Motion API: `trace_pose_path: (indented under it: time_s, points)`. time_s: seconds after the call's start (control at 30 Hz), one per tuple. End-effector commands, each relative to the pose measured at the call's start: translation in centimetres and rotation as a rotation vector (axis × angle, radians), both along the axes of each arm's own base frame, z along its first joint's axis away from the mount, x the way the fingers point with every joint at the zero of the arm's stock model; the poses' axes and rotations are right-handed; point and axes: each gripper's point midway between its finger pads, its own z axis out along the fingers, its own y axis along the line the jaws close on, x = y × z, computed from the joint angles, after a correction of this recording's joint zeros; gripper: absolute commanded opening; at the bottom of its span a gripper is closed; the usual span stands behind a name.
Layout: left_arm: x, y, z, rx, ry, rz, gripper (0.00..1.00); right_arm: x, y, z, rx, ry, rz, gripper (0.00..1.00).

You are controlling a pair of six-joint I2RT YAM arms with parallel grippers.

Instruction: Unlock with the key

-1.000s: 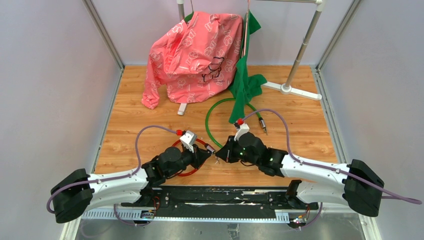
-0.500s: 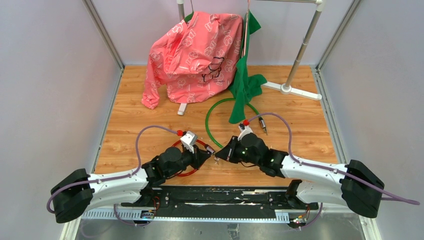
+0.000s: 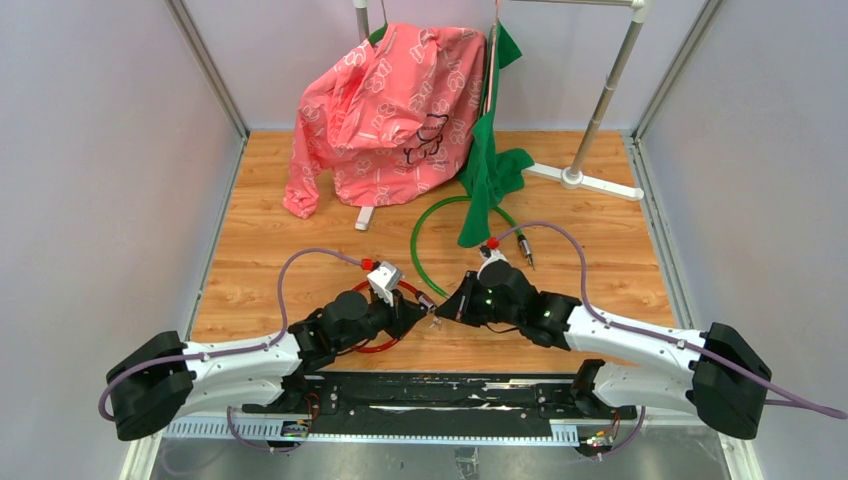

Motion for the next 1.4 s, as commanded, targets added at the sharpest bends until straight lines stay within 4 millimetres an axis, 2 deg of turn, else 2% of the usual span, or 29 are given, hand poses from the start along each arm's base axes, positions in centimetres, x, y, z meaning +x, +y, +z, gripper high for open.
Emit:
trace_pose_path:
  time_s: [0.0,0.13,0.23,0.27,0.37,0.43,0.5,0.53,0.73,0.87,1.03,1.2,1.37]
  points:
    - [-1.5,-2.5,4.3,-0.127,-0.043,-0.132,0.0,1.0,0.0,1.9,0.145,0.093,-0.138,0.0]
    - [-1.5,-2.4,4.1,-0.122,-0.042,-0.129,0.0,1.0,0.3,3.6,0.232,0.091,-0.146,0.0]
    - [-1.5,-2.5,4.2,-0.124,-0.04,-0.125,0.0,1.1,0.2,4.2,0.207,0.042,-0.113,0.02]
    - [-1.4,-2.5,4.3,-0.127,-0.04,-0.122,0.0,0.9,0.1,4.1,0.188,0.03,-0.093,0.1]
    - [-1.1,-2.3,4.2,-0.108,-0.031,-0.103,0.0,0.4,0.2,4.0,0.148,-0.007,0.003,0.47]
    - [-1.0,-2.1,4.1,-0.092,-0.026,-0.092,0.0,0.2,-0.1,3.9,0.109,-0.038,0.068,0.59]
    - [-1.1,-2.0,3.9,-0.079,-0.022,-0.094,0.0,0.2,-0.5,4.4,0.072,-0.095,0.128,0.63]
    - [-0.9,-1.8,3.8,-0.071,-0.022,-0.08,0.0,-0.1,-1.1,4.1,0.028,-0.109,0.162,0.64]
    - [-0.2,-1.2,3.6,-0.014,0.004,-0.026,0.0,-1.1,-1.7,7.1,-0.083,-0.33,0.412,0.65]
    - [0.2,-1.2,3.9,0.006,0.027,-0.005,0.0,-1.4,-2.3,7.1,-0.192,-0.386,0.51,0.63]
    - [0.5,-1.0,4.6,0.007,0.046,0.028,0.0,-0.6,-3.4,6.2,-0.386,-0.433,0.502,0.58]
    - [0.7,-0.7,5.1,0.031,0.059,0.05,0.0,-1.2,-2.8,5.1,-0.436,-0.438,0.524,0.55]
    - [0.7,-0.5,5.6,0.032,0.055,0.056,0.0,0.0,-2.9,4.2,-0.478,-0.383,0.406,0.49]
